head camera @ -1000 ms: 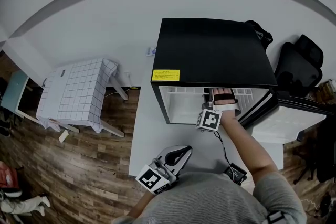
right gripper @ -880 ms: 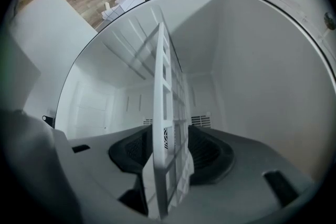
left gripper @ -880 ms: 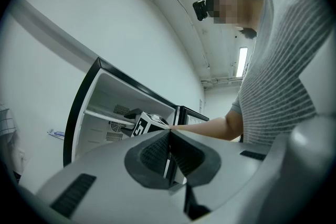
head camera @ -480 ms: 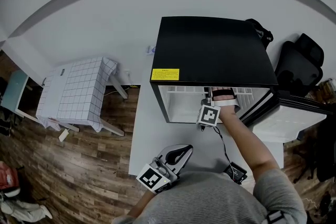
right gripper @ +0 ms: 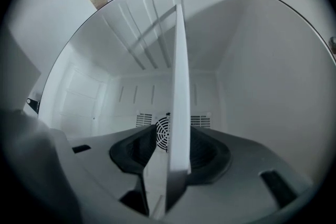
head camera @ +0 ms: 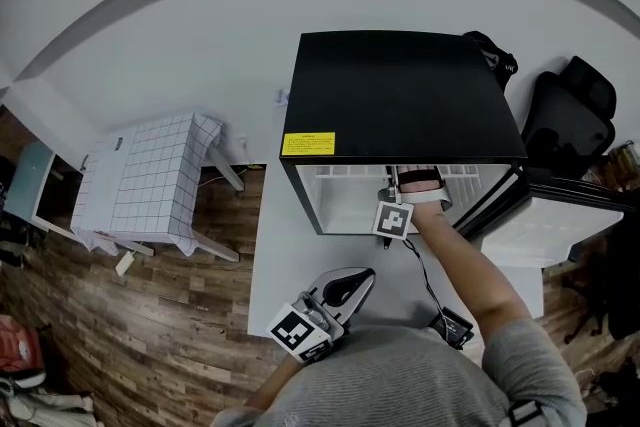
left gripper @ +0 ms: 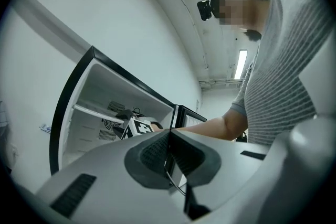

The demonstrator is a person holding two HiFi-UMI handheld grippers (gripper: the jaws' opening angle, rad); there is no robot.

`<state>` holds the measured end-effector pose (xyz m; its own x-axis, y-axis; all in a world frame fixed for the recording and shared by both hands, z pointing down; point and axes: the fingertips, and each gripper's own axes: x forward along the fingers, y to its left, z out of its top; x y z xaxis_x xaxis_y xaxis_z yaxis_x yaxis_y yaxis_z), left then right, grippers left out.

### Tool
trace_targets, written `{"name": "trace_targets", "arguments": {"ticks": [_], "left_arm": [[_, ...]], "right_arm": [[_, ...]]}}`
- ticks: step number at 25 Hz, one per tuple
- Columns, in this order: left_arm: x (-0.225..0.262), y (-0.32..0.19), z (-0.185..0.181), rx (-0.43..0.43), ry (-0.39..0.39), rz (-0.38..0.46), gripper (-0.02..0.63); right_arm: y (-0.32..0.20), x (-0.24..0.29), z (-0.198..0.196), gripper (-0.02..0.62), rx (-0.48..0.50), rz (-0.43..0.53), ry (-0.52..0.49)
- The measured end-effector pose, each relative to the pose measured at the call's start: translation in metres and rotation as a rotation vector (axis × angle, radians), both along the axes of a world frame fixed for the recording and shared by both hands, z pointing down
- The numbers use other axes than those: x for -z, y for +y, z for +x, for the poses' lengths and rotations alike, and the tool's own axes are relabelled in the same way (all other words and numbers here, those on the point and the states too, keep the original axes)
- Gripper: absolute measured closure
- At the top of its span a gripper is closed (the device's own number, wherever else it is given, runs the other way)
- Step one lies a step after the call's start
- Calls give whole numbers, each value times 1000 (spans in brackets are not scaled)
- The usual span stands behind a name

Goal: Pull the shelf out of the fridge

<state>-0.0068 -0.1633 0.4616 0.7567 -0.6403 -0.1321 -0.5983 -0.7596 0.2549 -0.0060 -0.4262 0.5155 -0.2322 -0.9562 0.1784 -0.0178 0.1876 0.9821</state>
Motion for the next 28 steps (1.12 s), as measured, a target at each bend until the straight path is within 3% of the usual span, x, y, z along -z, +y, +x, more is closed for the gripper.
{"name": "trace_targets", "arguments": {"ticks": [6,10,15,28], "left_arm": [[-2,-12,12,-41,48,-63,595],[-6,-13,22,-67,8,-47,595],[-15,-20,25,-77,-117,47,595],[-13,-47,12,-23,-83,73,595]], "right_arm": [[-4,7,3,525,-21,89,13],[-5,10,5,561,-25,131,13],[-5,11,4,565,-23,137,-12],[-5,13,4,566,-23,153,-7]]}}
